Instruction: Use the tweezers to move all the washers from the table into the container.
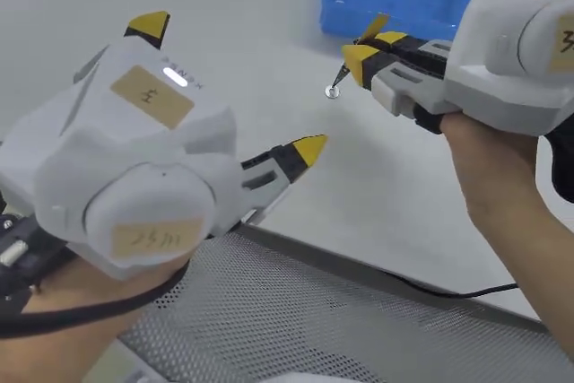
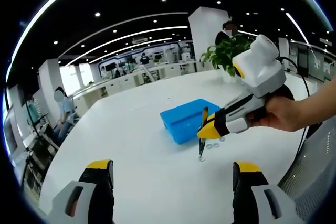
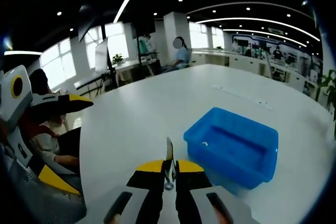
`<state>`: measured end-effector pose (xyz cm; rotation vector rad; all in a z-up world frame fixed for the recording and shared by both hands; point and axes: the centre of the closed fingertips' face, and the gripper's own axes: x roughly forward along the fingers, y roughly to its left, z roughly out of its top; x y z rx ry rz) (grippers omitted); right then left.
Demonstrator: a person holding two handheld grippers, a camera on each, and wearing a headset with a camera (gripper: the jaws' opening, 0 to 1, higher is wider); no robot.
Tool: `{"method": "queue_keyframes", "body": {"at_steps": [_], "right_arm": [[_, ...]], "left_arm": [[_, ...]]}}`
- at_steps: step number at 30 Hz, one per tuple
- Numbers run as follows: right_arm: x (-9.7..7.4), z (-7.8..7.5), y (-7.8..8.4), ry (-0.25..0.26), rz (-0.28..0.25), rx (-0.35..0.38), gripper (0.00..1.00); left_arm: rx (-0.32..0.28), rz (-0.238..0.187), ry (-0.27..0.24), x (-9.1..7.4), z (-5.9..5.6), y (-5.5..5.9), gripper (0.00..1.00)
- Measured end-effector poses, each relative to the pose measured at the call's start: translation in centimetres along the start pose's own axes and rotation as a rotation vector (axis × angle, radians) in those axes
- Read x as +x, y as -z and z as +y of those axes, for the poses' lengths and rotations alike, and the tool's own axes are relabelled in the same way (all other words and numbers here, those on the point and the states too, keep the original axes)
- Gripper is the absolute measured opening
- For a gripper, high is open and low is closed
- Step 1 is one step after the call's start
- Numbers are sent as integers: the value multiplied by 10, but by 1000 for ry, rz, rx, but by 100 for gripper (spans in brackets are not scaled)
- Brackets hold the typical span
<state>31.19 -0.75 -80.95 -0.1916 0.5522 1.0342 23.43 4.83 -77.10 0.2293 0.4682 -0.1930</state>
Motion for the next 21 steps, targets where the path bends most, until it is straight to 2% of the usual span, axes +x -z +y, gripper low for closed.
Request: {"method": "queue_keyframes", "body": {"at_steps": [5,7,16,21], "right_arm": [[0,2,9,3,23,-44,4],[-2,2,7,5,9,-43,3],[-5,4,7,-1,34,-44,2],[-13,7,-2,-1,17,-45,2]], "left_arm": [[-1,0,0,0,0,0,96],[1,-1,-2,0,-1,-1,96],[-3,-1,-5,0,0,-1,96],[-2,3,-4,0,-1,0,96]]}}
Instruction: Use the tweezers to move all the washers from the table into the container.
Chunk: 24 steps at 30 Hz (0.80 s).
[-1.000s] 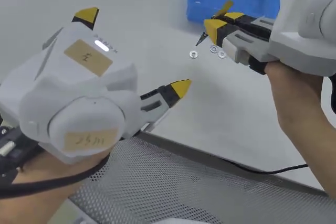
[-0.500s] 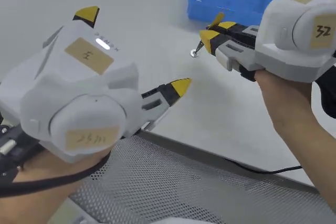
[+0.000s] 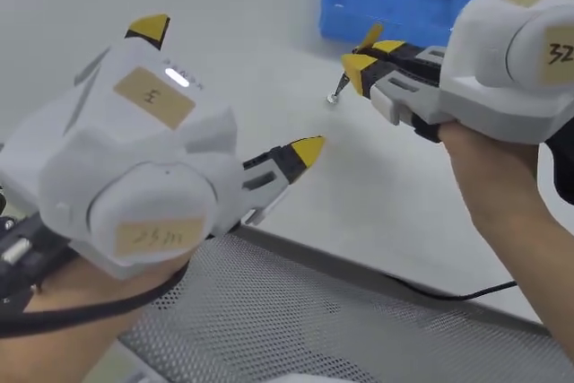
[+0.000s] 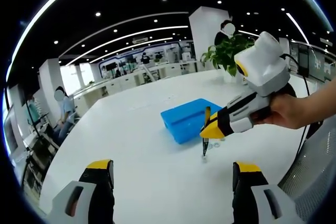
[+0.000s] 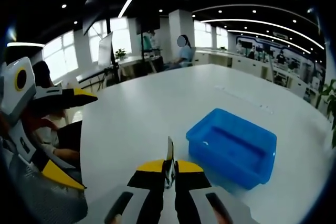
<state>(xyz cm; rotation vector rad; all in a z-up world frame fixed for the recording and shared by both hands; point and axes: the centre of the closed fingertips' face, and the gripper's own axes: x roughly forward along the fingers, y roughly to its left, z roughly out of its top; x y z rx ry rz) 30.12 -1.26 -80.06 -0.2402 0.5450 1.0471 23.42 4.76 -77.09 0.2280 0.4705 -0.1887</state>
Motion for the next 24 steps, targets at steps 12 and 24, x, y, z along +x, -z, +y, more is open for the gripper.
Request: {"method": "queue_keyframes", "body": {"at_steps": [12,24], "right_arm": [[-11,-12,-29,25,-49,-51,2],[-7,-36,-57,87,-120,-53,2]], "left_arm": [[-2,-14,-10,-1,2,-2,96],[-13,-7,-18,0,5,-1,95]]}}
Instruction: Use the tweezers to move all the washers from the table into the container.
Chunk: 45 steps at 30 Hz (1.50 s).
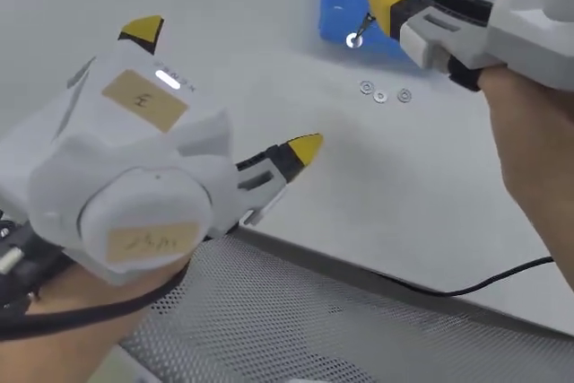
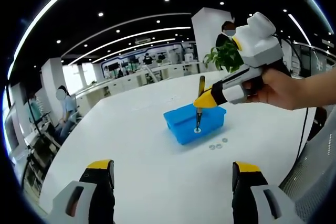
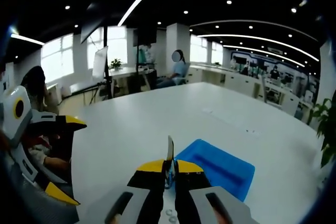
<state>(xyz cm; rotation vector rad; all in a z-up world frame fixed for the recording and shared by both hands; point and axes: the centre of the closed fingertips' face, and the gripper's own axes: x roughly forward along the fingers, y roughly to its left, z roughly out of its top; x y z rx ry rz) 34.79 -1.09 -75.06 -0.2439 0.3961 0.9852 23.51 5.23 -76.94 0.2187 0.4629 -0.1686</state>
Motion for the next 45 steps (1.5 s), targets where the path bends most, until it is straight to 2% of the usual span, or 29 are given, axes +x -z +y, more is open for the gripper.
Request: {"method": "queue_keyframes", "body": {"at_steps": [5,8,11,13,18,22,28,32,38,45], "right_arm": [[13,-18,-14,31,-34,5,2],[24,-28,-5,55,-32,38,3],[33,-32,3,59,-24,74,3],[38,-35,6,70,-17,72,3],[46,-37,10,85,1,86,3],[55,-35,23,85,36,83,3],[64,-30,34,77,70,80,3],[59,-33,31,84,65,78,3],[44,-39,19,93,28,103,3],[19,-33,9,92,2,112,3]], "left_arm": [[-2,2,4,0,0,0,95],[-1,6,5,0,-1,1,95],[-3,3,4,0,-1,0,94],[-5,5,5,0,-1,1,95],[-3,6,6,-1,-1,1,95],[-2,8,6,-1,-1,2,95],[-3,8,5,0,-1,2,94],[-2,7,6,0,-1,2,94],[2,5,4,0,0,2,94],[-5,12,3,0,0,4,93]]}}
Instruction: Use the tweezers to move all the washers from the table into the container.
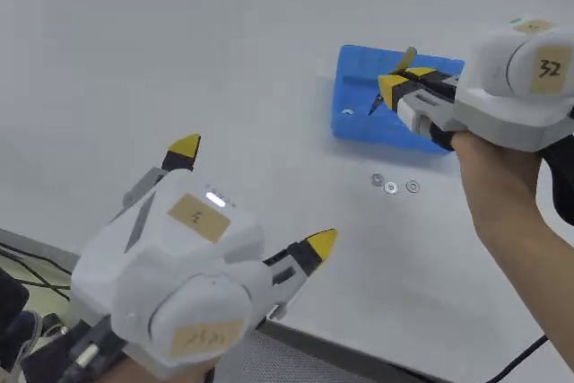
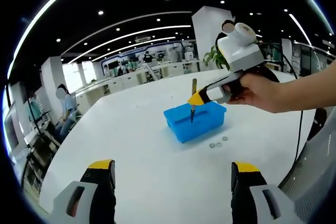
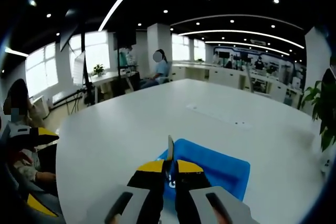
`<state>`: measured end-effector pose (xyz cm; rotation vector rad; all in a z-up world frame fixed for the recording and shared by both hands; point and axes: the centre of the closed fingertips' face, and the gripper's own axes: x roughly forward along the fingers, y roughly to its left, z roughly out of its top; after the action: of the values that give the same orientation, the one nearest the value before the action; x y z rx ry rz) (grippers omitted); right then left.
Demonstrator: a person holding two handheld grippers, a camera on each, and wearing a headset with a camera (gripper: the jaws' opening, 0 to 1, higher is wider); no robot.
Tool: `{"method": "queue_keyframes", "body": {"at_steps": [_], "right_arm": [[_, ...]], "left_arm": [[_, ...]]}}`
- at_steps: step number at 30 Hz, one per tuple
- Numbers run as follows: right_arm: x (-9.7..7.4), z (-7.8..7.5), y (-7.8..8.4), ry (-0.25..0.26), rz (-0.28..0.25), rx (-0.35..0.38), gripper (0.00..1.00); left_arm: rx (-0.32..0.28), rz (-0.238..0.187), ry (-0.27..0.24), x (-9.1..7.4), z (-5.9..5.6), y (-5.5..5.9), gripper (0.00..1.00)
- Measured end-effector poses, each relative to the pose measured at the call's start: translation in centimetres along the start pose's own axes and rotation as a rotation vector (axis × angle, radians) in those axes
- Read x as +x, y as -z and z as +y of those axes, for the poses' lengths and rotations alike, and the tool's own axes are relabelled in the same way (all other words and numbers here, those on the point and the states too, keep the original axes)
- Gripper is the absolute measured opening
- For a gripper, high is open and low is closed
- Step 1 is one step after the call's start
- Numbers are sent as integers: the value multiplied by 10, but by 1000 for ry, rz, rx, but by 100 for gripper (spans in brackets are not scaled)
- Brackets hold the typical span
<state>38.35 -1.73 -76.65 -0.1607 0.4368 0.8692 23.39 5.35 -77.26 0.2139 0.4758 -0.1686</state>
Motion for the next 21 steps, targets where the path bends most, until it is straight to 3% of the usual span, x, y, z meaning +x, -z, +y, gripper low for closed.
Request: {"method": "queue_keyframes", "body": {"at_steps": [6,14,21], "right_arm": [[-21,5,2,12,-10,8,3],[-42,10,18,43,-19,81,2],[-41,14,40,34,15,119,3]], "left_arm": [[-5,-11,-11,-1,2,-1,93],[1,-20,-13,-4,1,-3,93],[4,-34,-6,-5,-1,-6,93]]}}
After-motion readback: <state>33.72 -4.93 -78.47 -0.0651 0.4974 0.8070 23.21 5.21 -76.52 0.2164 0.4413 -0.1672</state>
